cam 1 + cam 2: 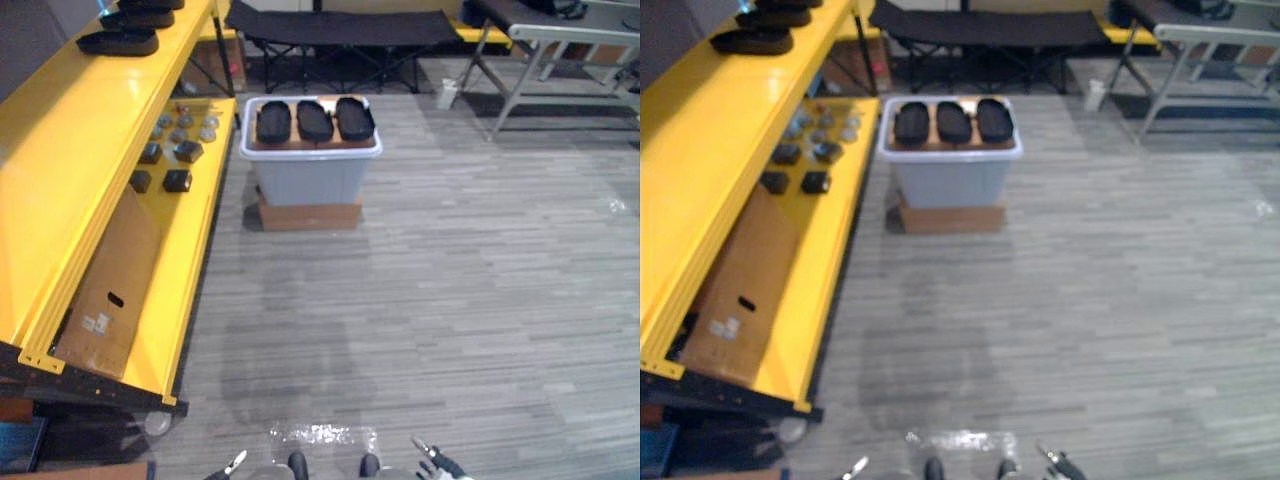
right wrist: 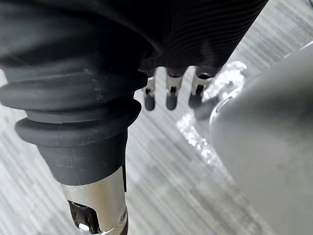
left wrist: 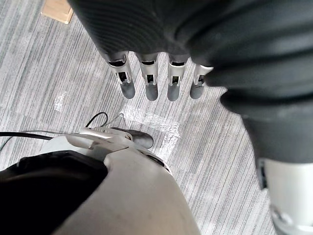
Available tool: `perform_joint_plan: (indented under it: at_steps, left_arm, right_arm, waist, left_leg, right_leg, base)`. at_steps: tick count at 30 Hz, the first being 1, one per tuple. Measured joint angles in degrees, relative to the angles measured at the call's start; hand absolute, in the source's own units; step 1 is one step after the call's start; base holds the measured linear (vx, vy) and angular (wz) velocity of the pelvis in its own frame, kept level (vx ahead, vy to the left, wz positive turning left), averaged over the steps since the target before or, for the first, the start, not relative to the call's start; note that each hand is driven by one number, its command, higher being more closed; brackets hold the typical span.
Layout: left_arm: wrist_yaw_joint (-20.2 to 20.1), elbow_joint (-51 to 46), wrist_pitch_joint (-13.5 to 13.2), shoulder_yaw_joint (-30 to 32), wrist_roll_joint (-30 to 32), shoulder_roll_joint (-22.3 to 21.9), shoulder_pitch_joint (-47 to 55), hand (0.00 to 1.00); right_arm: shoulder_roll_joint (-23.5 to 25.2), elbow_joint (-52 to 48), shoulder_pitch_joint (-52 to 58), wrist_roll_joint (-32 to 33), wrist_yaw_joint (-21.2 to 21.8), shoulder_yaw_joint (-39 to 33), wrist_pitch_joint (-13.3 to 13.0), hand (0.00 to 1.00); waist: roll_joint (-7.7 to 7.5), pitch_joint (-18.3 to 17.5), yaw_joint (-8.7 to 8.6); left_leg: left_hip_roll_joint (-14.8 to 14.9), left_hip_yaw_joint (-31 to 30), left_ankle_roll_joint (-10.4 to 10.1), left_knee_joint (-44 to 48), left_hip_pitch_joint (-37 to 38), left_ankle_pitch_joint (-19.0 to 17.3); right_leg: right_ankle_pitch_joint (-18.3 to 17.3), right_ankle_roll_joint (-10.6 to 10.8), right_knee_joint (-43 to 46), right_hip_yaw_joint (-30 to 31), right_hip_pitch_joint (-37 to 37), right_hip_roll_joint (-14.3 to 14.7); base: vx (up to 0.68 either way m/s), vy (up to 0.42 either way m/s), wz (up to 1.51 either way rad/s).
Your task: Walk over and take plastic housings, then place them on the shelf
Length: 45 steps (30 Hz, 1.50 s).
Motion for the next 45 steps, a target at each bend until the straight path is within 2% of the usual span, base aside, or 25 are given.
perform_joint_plan:
  at_steps: [6,12,15,25,27,29,30,31,34,36,38,40,41,42,43,44,45]
  left_arm:
    - [-0.03,-0.08,-0.24,-0.29,0.05,0.33,-0.04,0.0]
    - [-1.11,-0.12,-1.41,-2.24,0.03,1.35,-1.27,0.0]
    - [-1.11,-0.11,-2.41,-2.2,-0.08,1.43,-1.26,0.0]
    - [0.23,-0.09,-6.49,-1.64,0.13,0.92,-0.62,0.0]
    - [0.21,-0.06,-6.74,-2.05,0.16,0.98,-0.55,0.0]
    - [0.14,-0.12,-7.92,-2.38,0.73,0.31,-0.65,0.0]
    - [0.18,-0.11,-8.07,-2.38,0.76,0.26,-0.6,0.0]
    - [0.21,-0.16,-8.33,-2.5,0.76,0.23,-0.52,0.0]
    - [0.19,-0.12,-8.45,-3.52,0.74,0.59,-0.86,0.0]
    - [0.19,-0.13,-8.54,-3.37,1.78,0.67,-1.44,0.0]
    - [0.19,-0.34,-8.73,-2.66,2.4,0.39,-1.84,0.0]
    - [0.23,-0.69,-8.72,-1.75,2.35,0.07,-1.83,0.0]
    - [0.21,-2.4,-8.73,-1.65,2.29,-0.14,-1.71,0.0]
    - [0.23,-2.99,-8.76,-1.6,2.19,-0.34,-1.71,0.0]
    - [0.69,-3.85,-8.78,-0.91,1.66,-0.8,-1.68,0.0]
    - [1.09,-4.0,-8.77,-0.16,1.35,-1.67,-1.66,0.0]
    - [1.94,-4.13,-8.82,1.06,-0.39,-3.92,-0.37,0.0]
  right_arm:
    - [0.01,-0.07,0.11,-0.19,1.1,1.15,-0.1,0.0]
    - [0.04,-0.22,-0.19,-0.19,1.58,2.15,-0.94,0.0]
    - [0.1,-0.23,-0.28,-0.16,3.98,2.16,-0.88,0.0]
    - [0.29,-0.24,-0.53,-0.31,4.02,2.14,-0.85,0.0]
    - [0.3,-0.39,-0.28,-0.35,3.49,2.11,-0.9,0.0]
    - [-0.02,-2.3,0.76,-0.58,2.47,1.48,-1.53,0.0]
    - [-0.07,-2.42,0.78,-0.65,2.36,1.28,-1.44,0.0]
    - [-0.01,-2.43,0.76,-1.37,2.31,0.72,-1.24,0.0]
    - [0.07,-2.08,0.93,-2.9,2.23,-0.24,-1.15,0.0]
    - [0.11,-2.08,2.23,-4.63,2.16,-0.65,-1.15,0.0]
    - [0.64,-2.19,4.63,-6.04,2.15,-2.36,-1.09,0.0]
    - [1.12,-2.61,5.86,-7.09,2.13,-2.93,-1.2,0.0]
    - [1.33,-2.67,6.84,-7.47,2.11,-2.95,-1.16,0.0]
    - [1.4,-2.7,7.08,-7.37,2.05,-3.0,-1.15,0.0]
    - [1.61,-2.62,7.14,-7.38,1.52,-3.07,-1.03,0.0]
    - [1.23,-2.62,7.08,-7.42,1.17,-3.46,-0.99,0.0]
    - [0.67,-2.65,7.53,-7.81,0.69,-4.27,-0.91,0.0]
  waist:
    - [-0.64,0.39,0.11]
    - [-1.83,2.53,1.2]
    - [-1.96,2.71,1.54]
    - [-1.92,2.71,1.55]
    - [-1.89,2.71,1.42]
    - [-0.47,3.17,0.85]
    - [-0.31,3.31,0.58]
    - [0.22,3.55,0.26]
    - [-0.27,3.6,0.08]
    - [-0.28,3.57,-0.04]
    - [-0.29,3.56,-0.04]
    - [-0.35,3.53,-0.19]
    - [-0.49,3.29,-0.22]
    - [-0.49,3.02,-0.23]
    - [-1.0,2.63,-0.14]
    - [-0.13,2.47,-0.15]
    - [2.28,0.57,-0.38]
  left_leg:
    - [-0.83,-0.15,0.37,-2.7,0.18,1.51]
    - [-1.64,-0.22,0.78,-2.23,0.0,1.59]
    - [-1.9,-0.27,1.31,-1.85,0.04,1.23]
    - [-2.04,1.25,1.72,-2.14,1.52,0.43]
    - [-2.11,1.55,1.79,-1.47,2.18,-1.1]
    - [-0.59,1.35,2.85,0.67,2.65,-3.12]
    - [-0.07,1.29,3.02,0.99,3.38,-3.41]
    - [1.13,1.19,2.76,2.19,4.04,-3.97]
    - [4.16,0.47,2.09,5.82,3.47,-6.72]
    - [5.13,-0.38,1.66,7.83,2.34,-7.88]
    - [5.19,-0.81,-0.06,10.33,2.61,-10.08]
    - [5.32,-1.57,-2.07,11.49,3.47,-11.56]
    - [5.76,-2.09,-3.83,13.05,4.43,-13.97]
    - [5.91,-2.62,-3.61,13.82,4.46,-15.57]
    - [5.98,-3.09,-4.12,16.33,4.48,-19.24]
    - [6.91,-3.2,-4.5,17.72,4.51,-20.88]
    - [9.39,-3.27,-5.82,19.32,4.27,-22.46]
  right_leg:
    - [-0.31,0.08,0.77,0.01,-1.4,-0.53]
    - [-0.36,0.39,1.51,0.09,-1.65,-1.2]
    - [-0.29,0.49,1.55,0.13,-1.49,-1.33]
    - [-0.38,0.51,1.45,1.48,-0.86,-1.57]
    - [-2.44,1.28,5.17,1.71,-1.8,-2.21]
    - [-3.1,1.33,16.04,1.59,-5.52,-1.9]
    - [-3.02,1.33,18.8,1.58,-6.52,-1.67]
    - [-4.25,-0.38,19.82,1.55,-7.13,-0.78]
    - [-4.58,-0.36,14.2,1.61,-9.43,2.0]
    - [-2.76,0.42,9.92,1.44,-12.56,2.36]
    - [-0.17,-0.35,7.8,0.13,-15.63,1.51]
    - [0.54,-1.09,8.82,-1.07,-15.97,0.94]
    - [0.71,-1.79,11.41,-1.58,-15.95,0.95]
    - [0.34,-2.35,13.04,-1.61,-16.15,0.98]
    - [-0.78,-3.79,17.47,-1.59,-17.08,0.66]
    - [-1.0,-3.67,20.78,-1.7,-18.16,0.9]
    - [-5.41,-4.09,24.57,-2.96,-19.3,2.33]
  base:
    - [-0.03,0.018,0.01]
    - [0.0,0.0,0.0]
    - [0.02,0.027,0.0]
    - [0.02,0.01,-0.08]
    - [0.02,0.019,-0.11]
    - [-0.02,0.045,0.02]
    - [-0.06,0.063,0.04]
    - [-0.09,0.043,0.05]
    - [-0.17,0.019,0.11]
    - [-0.19,0.011,0.25]
    - [-0.06,-0.045,0.16]
    - [0.1,-0.152,0.29]
    - [0.19,-0.219,0.46]
    - [0.29,-0.308,0.42]
    - [0.26,-0.257,0.17]
    - [0.41,-0.326,0.1]
    - [0.52,-0.272,0.16]
